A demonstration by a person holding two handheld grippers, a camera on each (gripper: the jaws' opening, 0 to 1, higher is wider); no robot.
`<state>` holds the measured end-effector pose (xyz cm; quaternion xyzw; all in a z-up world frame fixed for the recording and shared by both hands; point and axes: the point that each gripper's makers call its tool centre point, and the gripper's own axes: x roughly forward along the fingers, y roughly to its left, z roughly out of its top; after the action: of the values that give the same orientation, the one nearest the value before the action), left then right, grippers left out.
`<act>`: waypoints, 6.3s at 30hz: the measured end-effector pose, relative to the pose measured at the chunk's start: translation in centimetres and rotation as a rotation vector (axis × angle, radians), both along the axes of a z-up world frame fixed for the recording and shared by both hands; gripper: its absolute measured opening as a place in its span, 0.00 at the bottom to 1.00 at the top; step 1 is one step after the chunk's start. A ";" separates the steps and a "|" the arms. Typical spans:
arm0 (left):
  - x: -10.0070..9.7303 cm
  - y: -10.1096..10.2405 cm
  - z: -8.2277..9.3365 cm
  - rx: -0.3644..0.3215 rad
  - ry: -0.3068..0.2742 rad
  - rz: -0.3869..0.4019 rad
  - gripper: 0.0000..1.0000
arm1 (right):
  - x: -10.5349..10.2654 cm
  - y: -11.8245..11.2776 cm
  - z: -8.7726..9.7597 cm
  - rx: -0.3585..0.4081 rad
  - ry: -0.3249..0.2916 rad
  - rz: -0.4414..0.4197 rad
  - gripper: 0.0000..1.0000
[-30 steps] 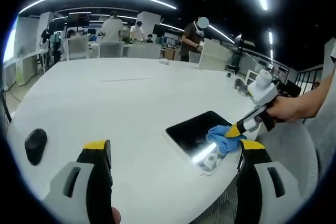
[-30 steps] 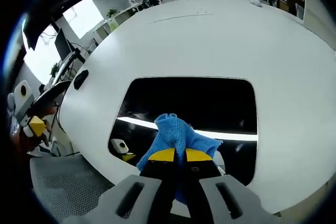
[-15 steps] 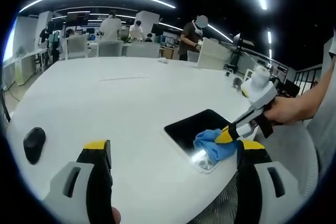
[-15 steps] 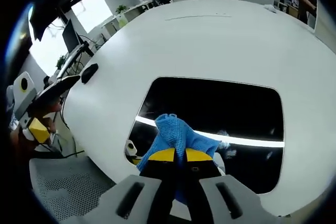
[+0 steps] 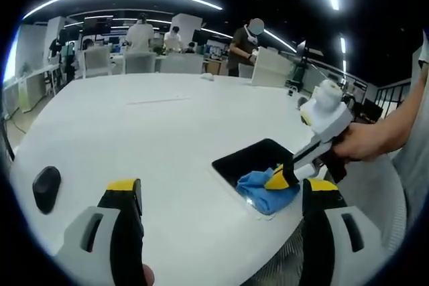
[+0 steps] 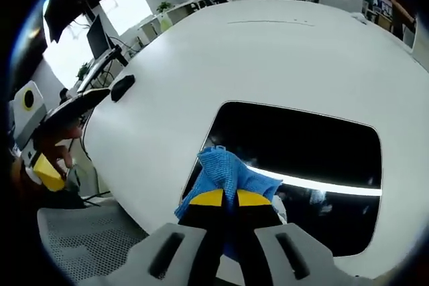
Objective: Wipe the mirror surface with the cleaning cloth until all visible marks leave the cleaned area.
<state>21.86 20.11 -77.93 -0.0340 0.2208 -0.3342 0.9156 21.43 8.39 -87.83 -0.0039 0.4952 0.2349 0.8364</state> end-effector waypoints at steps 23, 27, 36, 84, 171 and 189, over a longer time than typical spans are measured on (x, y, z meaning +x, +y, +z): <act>0.6 0.5 -0.6 -0.035 0.011 0.036 0.99 | -0.1 2.3 0.0 -0.029 -0.045 0.105 0.00; 0.4 0.3 -0.9 -0.024 0.017 0.021 0.99 | 0.4 2.2 0.0 -0.020 -0.042 0.063 0.00; 0.6 0.4 -1.1 -0.010 0.022 0.022 0.99 | 1.0 2.3 -0.1 -0.027 -0.042 0.064 0.00; -0.3 0.0 0.0 0.000 0.013 0.029 0.99 | 10.5 2.7 -0.1 -0.019 -0.035 0.120 0.00; 0.6 -0.3 0.7 0.013 -0.027 0.017 0.99 | 2.8 -2.9 -0.1 -0.075 -0.055 0.115 0.00; -0.1 -0.3 0.1 0.024 -0.017 0.025 0.99 | 0.2 -2.8 0.0 -0.027 -0.018 0.094 0.00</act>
<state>21.72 19.78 -77.79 -0.0230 0.2165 -0.3203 0.9219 21.60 5.60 -87.84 -0.0405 0.4902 0.2671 0.8287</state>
